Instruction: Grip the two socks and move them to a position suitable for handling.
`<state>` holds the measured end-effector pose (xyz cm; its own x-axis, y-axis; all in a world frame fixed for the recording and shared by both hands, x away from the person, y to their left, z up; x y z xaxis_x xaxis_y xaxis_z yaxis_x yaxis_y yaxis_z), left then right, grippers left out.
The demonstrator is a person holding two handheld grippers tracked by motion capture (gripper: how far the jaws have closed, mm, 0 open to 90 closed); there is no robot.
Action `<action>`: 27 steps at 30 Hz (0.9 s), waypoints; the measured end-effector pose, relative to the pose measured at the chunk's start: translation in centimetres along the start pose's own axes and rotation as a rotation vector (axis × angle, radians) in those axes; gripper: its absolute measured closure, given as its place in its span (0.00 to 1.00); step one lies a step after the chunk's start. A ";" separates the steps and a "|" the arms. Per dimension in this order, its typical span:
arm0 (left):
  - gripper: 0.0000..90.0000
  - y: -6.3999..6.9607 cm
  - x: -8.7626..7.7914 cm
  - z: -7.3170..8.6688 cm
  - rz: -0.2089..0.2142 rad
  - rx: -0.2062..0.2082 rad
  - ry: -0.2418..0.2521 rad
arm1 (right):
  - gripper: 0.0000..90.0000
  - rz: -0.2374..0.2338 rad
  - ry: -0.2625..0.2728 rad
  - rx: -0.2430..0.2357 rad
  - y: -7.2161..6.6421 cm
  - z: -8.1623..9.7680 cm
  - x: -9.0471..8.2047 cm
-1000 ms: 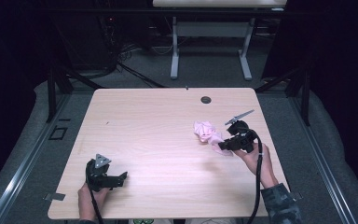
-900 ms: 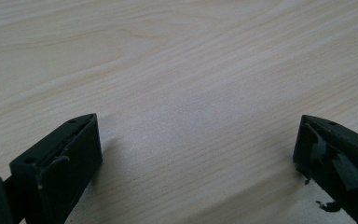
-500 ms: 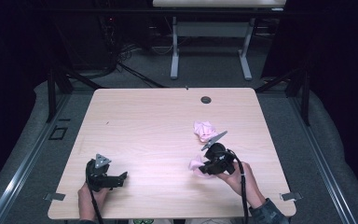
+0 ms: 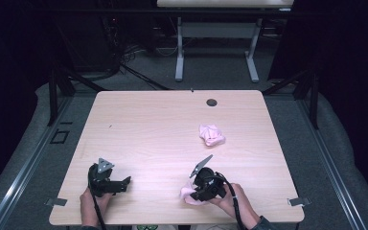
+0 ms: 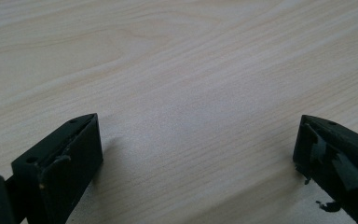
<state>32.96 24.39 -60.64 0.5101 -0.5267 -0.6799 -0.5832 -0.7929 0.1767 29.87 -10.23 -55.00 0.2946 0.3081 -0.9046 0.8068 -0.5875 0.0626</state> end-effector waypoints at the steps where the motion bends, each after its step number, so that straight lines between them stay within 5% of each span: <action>1: 0.01 0.0 0.0 0.0 -0.001 0.000 0.004 | 0.85 -0.008 0.001 -0.001 -0.3 0.0 0.2; 10: 0.01 0.0 0.0 0.0 -0.001 0.001 0.003 | 0.81 -0.012 -0.040 -0.022 -1.1 0.5 1.4; 17: 0.01 0.0 0.0 0.0 0.000 0.000 0.004 | 0.40 -0.008 0.000 -0.011 -0.9 0.6 0.6; 25: 0.01 0.0 0.0 0.0 -0.001 0.000 0.004 | 0.07 0.041 0.061 0.050 0.7 0.8 -0.6; 27: 0.01 0.0 0.0 0.0 -0.001 0.001 0.004 | 0.00 0.058 0.035 0.040 1.2 0.9 -0.7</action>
<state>32.97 24.38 -60.67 0.5135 -0.5269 -0.6773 -0.5828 -0.7935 0.1754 30.16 -11.80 -54.62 0.3590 0.2983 -0.8844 0.7666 -0.6347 0.0971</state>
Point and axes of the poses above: each handheld gripper's, and its own axes: x roughly forward along the jaws, z roughly out of its underside, y roughly to its right, the point moved 2 cm from there along x, roughly forward along the jaws, and after that the axes turned 15 degrees about z, right-handed, at the moved point
